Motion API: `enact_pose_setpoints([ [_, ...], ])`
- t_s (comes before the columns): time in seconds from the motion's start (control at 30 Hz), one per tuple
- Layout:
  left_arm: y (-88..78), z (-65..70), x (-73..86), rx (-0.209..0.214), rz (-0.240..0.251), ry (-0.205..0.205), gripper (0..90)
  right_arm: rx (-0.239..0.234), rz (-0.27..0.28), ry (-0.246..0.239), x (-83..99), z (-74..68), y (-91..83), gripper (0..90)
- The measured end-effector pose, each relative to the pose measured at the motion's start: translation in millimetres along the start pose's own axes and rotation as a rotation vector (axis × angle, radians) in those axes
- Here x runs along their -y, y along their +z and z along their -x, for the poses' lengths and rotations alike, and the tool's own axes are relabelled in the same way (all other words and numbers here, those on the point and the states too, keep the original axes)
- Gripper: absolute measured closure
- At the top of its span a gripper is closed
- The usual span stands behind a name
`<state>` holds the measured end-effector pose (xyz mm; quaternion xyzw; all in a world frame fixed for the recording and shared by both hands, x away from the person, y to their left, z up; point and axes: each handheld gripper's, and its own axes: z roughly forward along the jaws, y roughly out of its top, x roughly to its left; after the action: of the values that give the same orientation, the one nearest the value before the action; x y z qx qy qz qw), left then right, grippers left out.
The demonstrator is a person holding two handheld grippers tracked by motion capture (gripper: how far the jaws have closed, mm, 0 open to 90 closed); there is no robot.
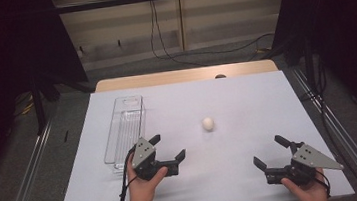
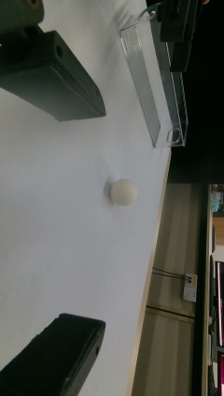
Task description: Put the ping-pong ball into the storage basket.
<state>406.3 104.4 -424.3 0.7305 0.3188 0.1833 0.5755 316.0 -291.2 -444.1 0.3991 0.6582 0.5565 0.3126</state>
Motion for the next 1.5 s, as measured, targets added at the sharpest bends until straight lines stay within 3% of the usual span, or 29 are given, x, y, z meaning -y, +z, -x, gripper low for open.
enact_pose_setpoints([
  [0.93,29.8,6.7,-4.1,0.012,-0.032,-0.004,2.3,0.002,0.007,0.006,-0.4,0.2,0.0,0.5],
  [1.27,39.6,7.3,-4.4,0.002,-0.039,-0.029,2.3,-0.005,0.002,-0.001,-0.4,0.1,-0.2,0.5],
  [1.4,41.1,5.7,-4.9,0.0,-0.051,-0.01,2.3,-0.004,0.003,-0.002,-0.5,-0.2,-0.2,0.5],
  [1.5,43.5,6.3,-5.0,-0.001,-0.049,-0.026,2.3,-0.011,0.001,-0.004,-0.4,-0.1,-0.1,0.5],
])
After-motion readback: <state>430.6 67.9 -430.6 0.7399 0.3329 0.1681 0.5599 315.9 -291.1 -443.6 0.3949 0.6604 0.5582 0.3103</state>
